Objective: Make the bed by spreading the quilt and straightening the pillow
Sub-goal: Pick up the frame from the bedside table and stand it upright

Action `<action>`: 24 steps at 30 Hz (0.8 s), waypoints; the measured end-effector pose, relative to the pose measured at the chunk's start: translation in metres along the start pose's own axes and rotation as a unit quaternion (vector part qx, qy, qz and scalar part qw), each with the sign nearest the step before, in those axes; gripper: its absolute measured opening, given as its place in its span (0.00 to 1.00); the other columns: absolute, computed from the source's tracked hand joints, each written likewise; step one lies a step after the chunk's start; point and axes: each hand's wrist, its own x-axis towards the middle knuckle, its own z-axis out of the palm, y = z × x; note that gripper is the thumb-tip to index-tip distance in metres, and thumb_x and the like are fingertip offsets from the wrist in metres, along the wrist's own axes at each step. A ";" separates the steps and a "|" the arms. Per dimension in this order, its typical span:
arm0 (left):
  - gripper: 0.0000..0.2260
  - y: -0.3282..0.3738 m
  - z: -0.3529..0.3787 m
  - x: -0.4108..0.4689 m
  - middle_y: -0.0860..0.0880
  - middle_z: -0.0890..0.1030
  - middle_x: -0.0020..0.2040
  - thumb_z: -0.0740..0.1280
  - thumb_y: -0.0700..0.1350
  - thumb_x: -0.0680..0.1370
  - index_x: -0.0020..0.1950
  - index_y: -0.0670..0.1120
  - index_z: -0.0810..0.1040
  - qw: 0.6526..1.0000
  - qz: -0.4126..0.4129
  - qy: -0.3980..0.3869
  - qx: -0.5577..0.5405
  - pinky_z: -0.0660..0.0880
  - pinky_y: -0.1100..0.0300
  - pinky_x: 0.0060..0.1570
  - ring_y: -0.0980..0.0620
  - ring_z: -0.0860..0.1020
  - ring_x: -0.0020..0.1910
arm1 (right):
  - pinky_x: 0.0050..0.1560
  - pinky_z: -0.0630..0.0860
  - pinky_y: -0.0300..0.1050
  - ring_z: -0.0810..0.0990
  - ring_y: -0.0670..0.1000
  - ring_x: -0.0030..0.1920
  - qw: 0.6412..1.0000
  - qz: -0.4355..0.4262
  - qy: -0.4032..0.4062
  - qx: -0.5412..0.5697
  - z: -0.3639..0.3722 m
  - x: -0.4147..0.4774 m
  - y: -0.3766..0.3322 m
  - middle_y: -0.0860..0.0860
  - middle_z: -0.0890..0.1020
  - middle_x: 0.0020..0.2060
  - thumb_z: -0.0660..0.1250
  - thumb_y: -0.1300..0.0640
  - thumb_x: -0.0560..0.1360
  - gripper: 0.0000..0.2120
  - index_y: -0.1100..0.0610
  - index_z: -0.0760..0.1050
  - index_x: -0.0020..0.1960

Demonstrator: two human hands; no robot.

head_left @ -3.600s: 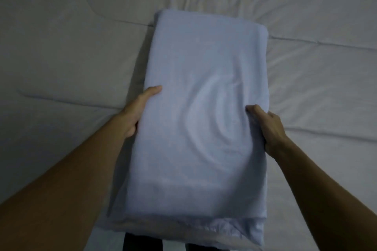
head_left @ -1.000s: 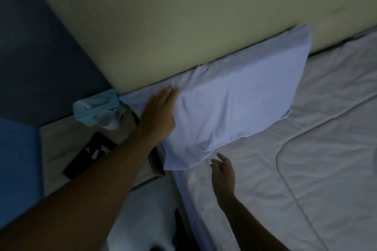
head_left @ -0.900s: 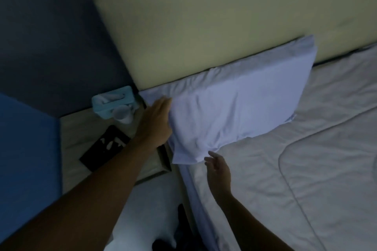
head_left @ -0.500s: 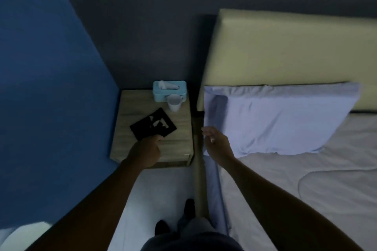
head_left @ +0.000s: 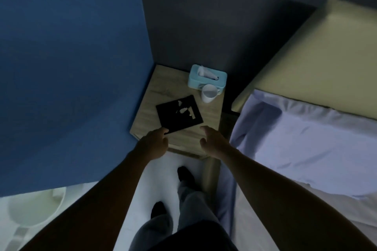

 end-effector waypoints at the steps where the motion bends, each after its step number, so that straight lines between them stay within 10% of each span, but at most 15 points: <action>1: 0.21 -0.004 0.004 0.010 0.43 0.71 0.73 0.56 0.50 0.83 0.77 0.51 0.63 1.000 -0.011 0.001 -0.005 0.73 0.47 0.66 0.43 0.73 0.68 | 0.65 0.74 0.51 0.73 0.56 0.69 1.000 -0.004 -0.012 -0.010 0.002 0.013 0.005 0.55 0.71 0.72 0.61 0.54 0.80 0.28 0.53 0.58 0.78; 11: 0.23 -0.037 0.067 0.120 0.45 0.66 0.77 0.58 0.48 0.84 0.79 0.49 0.60 0.994 -0.062 0.014 -0.091 0.68 0.51 0.70 0.45 0.68 0.74 | 0.71 0.65 0.48 0.63 0.57 0.76 0.997 0.012 -0.069 -0.039 0.038 0.136 0.061 0.56 0.61 0.78 0.63 0.55 0.81 0.33 0.55 0.53 0.80; 24: 0.32 -0.081 0.165 0.209 0.44 0.57 0.80 0.60 0.56 0.81 0.81 0.53 0.50 0.955 -0.075 0.189 -0.216 0.68 0.42 0.70 0.41 0.60 0.77 | 0.74 0.63 0.46 0.61 0.52 0.77 0.979 0.031 0.103 0.175 0.129 0.202 0.093 0.52 0.59 0.79 0.70 0.57 0.74 0.43 0.51 0.50 0.81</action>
